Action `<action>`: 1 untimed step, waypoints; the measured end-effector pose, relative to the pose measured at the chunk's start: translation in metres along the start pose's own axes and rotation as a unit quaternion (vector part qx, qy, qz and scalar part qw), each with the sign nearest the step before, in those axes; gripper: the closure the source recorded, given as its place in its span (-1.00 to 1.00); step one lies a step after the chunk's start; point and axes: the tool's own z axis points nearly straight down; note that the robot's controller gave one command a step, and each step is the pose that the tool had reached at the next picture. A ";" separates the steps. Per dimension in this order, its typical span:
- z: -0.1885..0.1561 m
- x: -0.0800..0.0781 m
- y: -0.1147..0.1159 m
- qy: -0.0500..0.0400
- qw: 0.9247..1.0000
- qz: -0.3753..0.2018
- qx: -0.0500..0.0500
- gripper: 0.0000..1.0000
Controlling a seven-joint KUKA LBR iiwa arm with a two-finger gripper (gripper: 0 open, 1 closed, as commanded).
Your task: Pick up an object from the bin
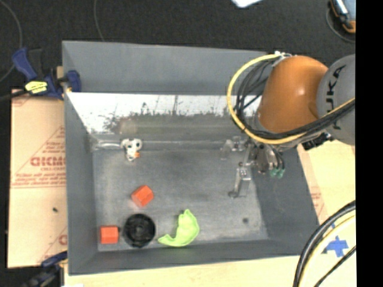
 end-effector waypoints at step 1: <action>-0.005 -0.002 0.000 -0.004 1.000 -0.001 0.000 -1.00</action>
Offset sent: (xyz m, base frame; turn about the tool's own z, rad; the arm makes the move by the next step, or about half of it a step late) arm -0.0336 0.0846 -0.0421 -0.1434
